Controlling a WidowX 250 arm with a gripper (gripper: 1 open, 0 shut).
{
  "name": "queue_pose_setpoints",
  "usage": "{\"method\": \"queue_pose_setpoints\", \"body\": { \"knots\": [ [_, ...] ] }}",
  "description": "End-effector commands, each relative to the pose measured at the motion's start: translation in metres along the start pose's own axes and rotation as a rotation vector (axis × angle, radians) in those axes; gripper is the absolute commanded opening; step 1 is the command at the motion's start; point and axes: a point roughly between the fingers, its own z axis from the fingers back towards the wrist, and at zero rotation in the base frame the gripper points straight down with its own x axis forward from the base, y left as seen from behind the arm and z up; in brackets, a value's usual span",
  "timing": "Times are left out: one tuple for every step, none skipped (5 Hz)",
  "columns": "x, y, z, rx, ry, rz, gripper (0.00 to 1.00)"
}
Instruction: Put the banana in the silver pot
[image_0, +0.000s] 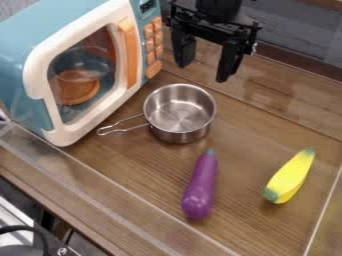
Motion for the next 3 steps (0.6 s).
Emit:
{"method": "queue_pose_setpoints", "body": {
  "knots": [
    [-0.004,-0.004,-0.005,0.004,0.014,-0.068,1.0],
    [-0.009,-0.025,-0.009,-0.001,0.005,-0.11,1.0],
    [-0.014,-0.04,-0.01,-0.006,0.002,-0.143,1.0]
  ]
}}
